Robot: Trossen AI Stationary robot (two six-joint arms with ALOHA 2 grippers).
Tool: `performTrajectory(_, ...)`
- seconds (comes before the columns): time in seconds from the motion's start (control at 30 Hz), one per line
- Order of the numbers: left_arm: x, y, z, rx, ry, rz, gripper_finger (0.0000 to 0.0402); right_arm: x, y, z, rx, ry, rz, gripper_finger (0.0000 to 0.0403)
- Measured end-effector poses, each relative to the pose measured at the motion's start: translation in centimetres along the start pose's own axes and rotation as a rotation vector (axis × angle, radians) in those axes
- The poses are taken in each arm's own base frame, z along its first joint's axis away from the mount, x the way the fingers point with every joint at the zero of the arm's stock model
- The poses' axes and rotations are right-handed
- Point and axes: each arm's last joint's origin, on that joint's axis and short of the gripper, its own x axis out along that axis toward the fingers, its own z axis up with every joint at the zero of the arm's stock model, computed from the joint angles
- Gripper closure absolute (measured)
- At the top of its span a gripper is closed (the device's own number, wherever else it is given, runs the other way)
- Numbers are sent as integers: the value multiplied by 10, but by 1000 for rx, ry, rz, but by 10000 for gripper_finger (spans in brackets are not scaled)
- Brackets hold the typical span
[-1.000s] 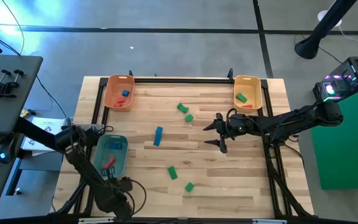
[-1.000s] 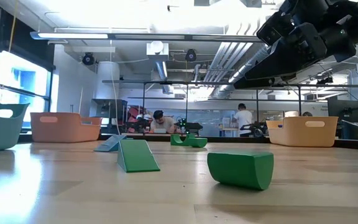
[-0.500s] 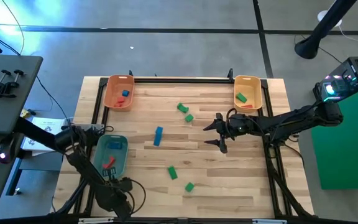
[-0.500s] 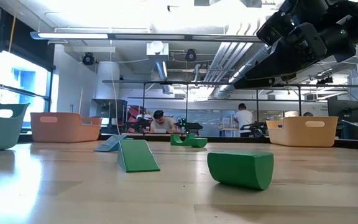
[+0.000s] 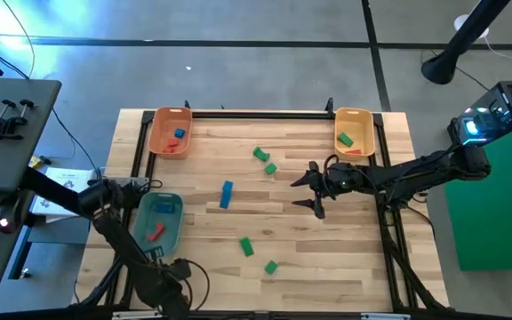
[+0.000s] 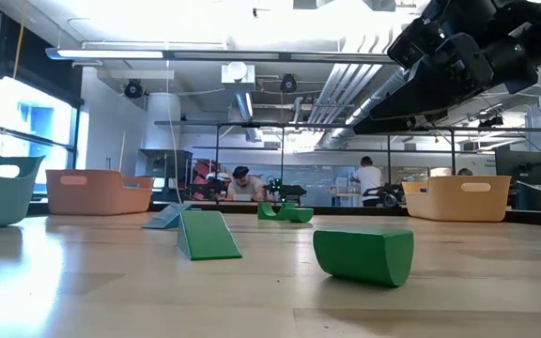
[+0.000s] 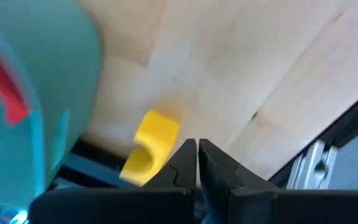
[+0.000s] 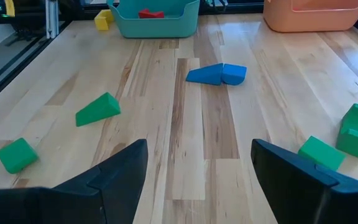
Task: Sort blocks by size
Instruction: Put the yellow arch block into the blue bin
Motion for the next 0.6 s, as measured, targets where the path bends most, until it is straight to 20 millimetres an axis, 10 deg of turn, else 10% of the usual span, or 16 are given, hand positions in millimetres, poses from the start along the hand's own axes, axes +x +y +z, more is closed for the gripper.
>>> performTrajectory(0.6,32,11,-10,52,199,46,193,0,0,0,-27,1,0,122)
